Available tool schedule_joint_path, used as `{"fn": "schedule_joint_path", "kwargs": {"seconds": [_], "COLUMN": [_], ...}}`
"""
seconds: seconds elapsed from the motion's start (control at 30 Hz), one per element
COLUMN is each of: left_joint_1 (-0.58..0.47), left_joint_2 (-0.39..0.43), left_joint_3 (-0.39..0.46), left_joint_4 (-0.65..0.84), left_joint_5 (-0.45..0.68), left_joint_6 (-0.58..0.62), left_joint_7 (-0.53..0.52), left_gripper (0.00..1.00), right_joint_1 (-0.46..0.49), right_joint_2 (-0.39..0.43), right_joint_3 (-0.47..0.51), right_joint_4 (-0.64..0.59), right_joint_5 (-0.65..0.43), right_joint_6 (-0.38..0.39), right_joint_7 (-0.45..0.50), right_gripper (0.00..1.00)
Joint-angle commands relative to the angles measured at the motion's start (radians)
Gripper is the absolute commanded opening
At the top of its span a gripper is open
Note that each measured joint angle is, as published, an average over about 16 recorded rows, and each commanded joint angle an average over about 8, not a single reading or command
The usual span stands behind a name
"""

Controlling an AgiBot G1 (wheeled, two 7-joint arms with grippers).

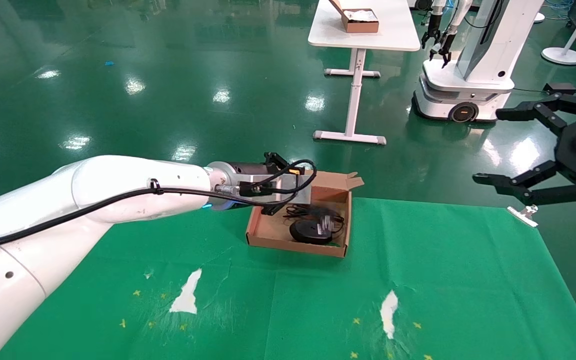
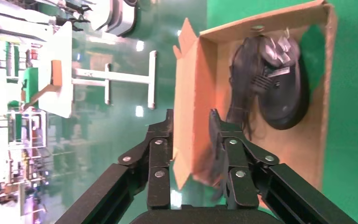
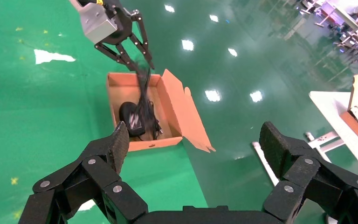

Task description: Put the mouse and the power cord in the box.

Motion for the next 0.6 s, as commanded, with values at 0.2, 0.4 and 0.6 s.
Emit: {"fn": "schedule_joint_path", "kwargs": {"seconds": [0.2,0.4,0.6], "left_joint_1": [0.062,0.130,0.198], "left_joint_2": [-0.070,-0.147,-0.224], "left_joint_3": [-0.086,-0.180,-0.273], "left_joint_4": [-0.066,-0.138,-0.210], "left_joint_5": [-0.076,-0.159,-0.242], "left_joint_6": [0.082,0.173,0.263], "left_joint_7": [-0.037,-0.077,-0.118], "left_gripper": [1.00,1.00,1.00], "right_joint_1": [-0.045,-0.127,-0.210], "right_joint_2": [0.007,0.013,0.020], "right_joint_3": [0.010,0.034,0.057], "right_joint_4": [0.063,0.159,0.254], "right_joint_5": [0.033,0.090,0.147], "right_joint_6": [0.004,0.015,0.026], "right_joint_7": [0.036,0.089,0.142], "right_gripper": [1.00,1.00,1.00]}}
